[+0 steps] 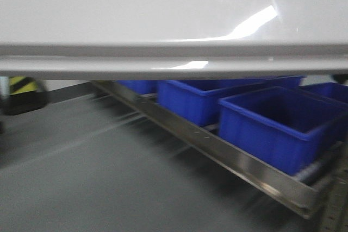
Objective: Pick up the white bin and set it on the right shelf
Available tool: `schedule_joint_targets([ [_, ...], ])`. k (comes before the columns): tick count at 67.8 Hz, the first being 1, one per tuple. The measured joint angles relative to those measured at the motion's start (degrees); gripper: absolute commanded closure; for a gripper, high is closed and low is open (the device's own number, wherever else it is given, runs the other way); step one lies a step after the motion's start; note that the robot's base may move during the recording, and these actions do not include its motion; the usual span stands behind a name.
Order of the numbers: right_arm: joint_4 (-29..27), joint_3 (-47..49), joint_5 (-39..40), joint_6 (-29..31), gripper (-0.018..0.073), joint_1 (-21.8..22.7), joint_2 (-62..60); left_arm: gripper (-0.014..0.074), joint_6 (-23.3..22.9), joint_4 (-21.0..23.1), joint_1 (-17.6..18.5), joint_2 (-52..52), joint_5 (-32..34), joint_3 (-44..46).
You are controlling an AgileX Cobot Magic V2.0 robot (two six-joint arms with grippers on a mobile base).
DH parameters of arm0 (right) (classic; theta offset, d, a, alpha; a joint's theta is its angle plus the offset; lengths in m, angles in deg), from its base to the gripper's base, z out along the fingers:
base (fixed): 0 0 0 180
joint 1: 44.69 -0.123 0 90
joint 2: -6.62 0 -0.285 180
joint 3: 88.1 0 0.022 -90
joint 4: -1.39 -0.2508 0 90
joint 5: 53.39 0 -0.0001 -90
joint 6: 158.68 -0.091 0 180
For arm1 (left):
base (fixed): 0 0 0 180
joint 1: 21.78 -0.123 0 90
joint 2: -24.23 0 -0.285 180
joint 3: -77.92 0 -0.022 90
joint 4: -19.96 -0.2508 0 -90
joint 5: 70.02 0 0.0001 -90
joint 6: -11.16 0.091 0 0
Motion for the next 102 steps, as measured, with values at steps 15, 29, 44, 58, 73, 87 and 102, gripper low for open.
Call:
schedule_joint_targets([
  [15, 0.0, 0.0, 0.0, 0.0, 0.0255, 0.0, 0.0, 0.0357, 0.0, 0.0, 0.0, 0.0, 0.0, 0.0],
  [29, 0.0, 0.0, 0.0, 0.0, 0.0255, 0.0, 0.0, 0.0357, 0.0, 0.0, 0.0, 0.0, 0.0, 0.0],
  [44, 0.0, 0.0, 0.0, 0.0, 0.0255, 0.0, 0.0, 0.0357, 0.0, 0.0, 0.0, 0.0, 0.0, 0.0],
  [58, 0.0, 0.0, 0.0, 0.0, 0.0255, 0.0, 0.0, 0.0357, 0.0, 0.0, 0.0, 0.0, 0.0, 0.0],
  [73, 0.0, 0.0, 0.0, 0.0, 0.0255, 0.0, 0.0, 0.0357, 0.0, 0.0, 0.0, 0.0, 0.0, 0.0],
  [87, 0.0, 0.0, 0.0, 0.0, 0.0255, 0.0, 0.0, 0.0357, 0.0, 0.0, 0.0, 0.0, 0.0, 0.0],
  [102, 0.0, 0.0, 0.0, 0.0, 0.0255, 0.0, 0.0, 0.0357, 0.0, 0.0, 0.0, 0.0, 0.0, 0.0],
])
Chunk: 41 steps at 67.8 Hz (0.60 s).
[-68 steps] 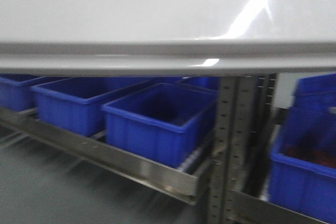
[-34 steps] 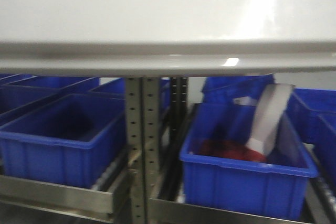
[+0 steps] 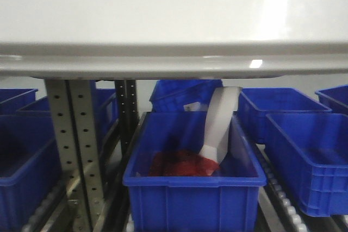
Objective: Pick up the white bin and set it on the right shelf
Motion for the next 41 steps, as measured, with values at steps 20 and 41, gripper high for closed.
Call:
schedule_joint_targets([
  [20, 0.0, 0.0, 0.0, 0.0, 0.0255, 0.0, 0.0, 0.0357, 0.0, 0.0, 0.0, 0.0, 0.0, 0.0],
  [41, 0.0, 0.0, 0.0, 0.0, 0.0255, 0.0, 0.0, 0.0357, 0.0, 0.0, 0.0, 0.0, 0.0, 0.0],
])
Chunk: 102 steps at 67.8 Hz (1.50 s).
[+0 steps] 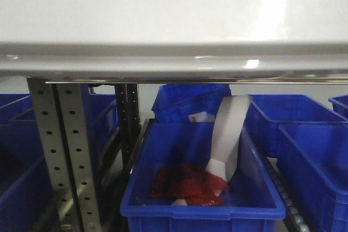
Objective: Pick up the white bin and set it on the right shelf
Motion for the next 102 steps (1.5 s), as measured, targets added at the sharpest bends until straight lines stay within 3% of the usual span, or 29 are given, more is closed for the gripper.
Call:
schedule_joint_targets([
  [102, -0.5, 0.0, 0.1, 0.0, 0.0255, 0.0, 0.0, 0.0357, 0.0, 1.0, 0.0, 0.0, 1.2, 0.0],
])
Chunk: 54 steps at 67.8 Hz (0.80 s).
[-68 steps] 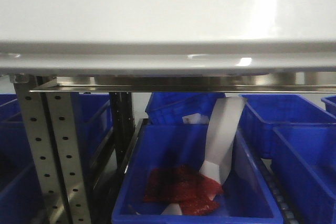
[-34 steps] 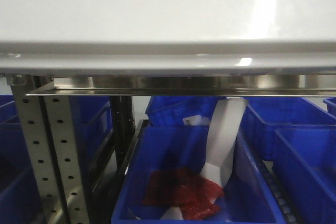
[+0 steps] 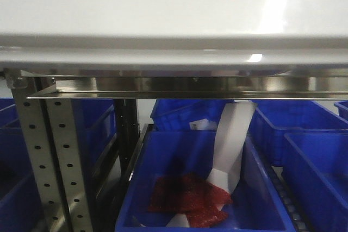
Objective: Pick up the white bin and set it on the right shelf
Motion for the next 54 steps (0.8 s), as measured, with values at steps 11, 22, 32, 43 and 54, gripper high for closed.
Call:
schedule_joint_targets([
  [11, -0.1, 0.0, 0.1, 0.0, 0.0255, 0.0, 0.0, 0.0357, 0.1, 0.3, 0.0, 0.0, 0.1, 0.0],
  [22, -0.2, 0.0, 0.1, 0.0, 0.0255, 0.0, 0.0, 0.0357, 0.1, 0.3, 0.0, 0.0, 0.1, 0.0],
  [32, -0.2, 0.0, 0.2, 0.0, 0.0255, 0.0, 0.0, 0.0357, 0.1, 0.3, 0.0, 0.0, 0.3, 0.0],
  [43, -0.2, 0.0, 0.2, 0.0, 0.0255, 0.0, 0.0, 0.0357, 0.1, 0.3, 0.0, 0.0, 0.3, 0.0],
  [54, -0.6, 0.0, 0.3, -1.0, 0.0255, 0.0, 0.0, 0.0357, 0.1, 0.7, 0.0, 0.0, 0.5, 0.0],
])
